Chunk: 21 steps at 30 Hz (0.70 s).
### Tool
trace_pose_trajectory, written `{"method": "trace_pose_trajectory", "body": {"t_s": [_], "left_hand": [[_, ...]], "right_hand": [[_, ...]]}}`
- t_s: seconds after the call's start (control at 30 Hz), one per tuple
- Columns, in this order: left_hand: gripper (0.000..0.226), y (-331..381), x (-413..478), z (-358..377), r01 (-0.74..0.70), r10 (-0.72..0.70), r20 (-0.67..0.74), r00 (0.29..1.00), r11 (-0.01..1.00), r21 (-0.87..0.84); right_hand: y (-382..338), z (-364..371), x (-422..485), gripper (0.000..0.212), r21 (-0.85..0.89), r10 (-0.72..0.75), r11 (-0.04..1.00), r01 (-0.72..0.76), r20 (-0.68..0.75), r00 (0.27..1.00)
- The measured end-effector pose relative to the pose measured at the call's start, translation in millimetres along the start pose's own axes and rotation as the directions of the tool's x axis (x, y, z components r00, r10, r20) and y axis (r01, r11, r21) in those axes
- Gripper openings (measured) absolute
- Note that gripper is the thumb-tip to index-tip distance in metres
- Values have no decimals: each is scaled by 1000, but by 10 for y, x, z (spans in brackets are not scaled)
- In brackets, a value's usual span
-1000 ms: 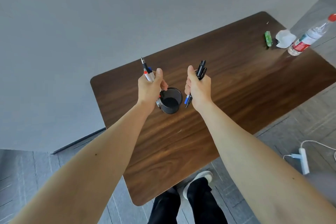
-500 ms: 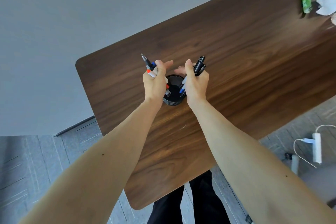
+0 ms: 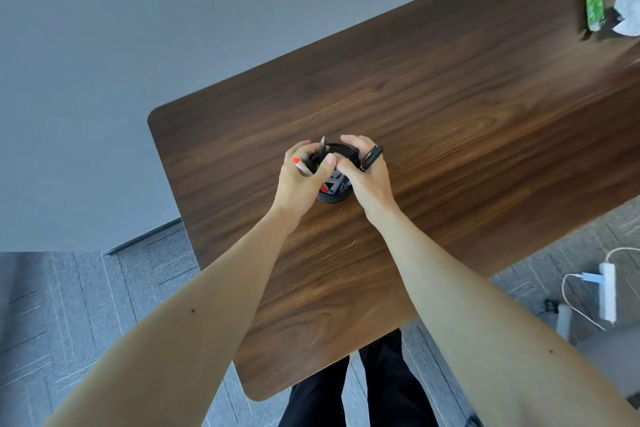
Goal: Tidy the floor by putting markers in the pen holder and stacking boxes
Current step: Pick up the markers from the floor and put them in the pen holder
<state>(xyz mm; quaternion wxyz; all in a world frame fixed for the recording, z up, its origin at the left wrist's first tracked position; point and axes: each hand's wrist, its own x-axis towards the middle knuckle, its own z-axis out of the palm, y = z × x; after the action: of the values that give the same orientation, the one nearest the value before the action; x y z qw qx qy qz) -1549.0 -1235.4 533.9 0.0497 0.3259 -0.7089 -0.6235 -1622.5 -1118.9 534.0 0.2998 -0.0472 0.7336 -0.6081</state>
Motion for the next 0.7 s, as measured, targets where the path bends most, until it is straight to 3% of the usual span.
{"method": "trace_pose_trajectory", "body": {"t_s": [0.07,0.2,0.33,0.53,0.7], "left_hand": [[35,-5,-41,-47,-10,10,13,1000,1000,-23],[57,-62,-91,-166,47,-46,37,998,999,-25],[45,-104,-148,-256,47,-46,-4,999,994,102],[35,-43,-118,-324,117,-115,-25,993,987,110],[32,-32,48,-653,121,-110,-138,984,990,72]], "right_hand": [[27,-50,-30,60,18,-20,1000,19,43,999],[101,-111,-94,68,41,34,998,-37,76,997],[143,-162,-141,58,-88,83,993,-78,59,995],[110,-73,-37,32,-165,49,986,-33,98,994],[-68,314,208,39,-124,9,992,9,149,989]]}}
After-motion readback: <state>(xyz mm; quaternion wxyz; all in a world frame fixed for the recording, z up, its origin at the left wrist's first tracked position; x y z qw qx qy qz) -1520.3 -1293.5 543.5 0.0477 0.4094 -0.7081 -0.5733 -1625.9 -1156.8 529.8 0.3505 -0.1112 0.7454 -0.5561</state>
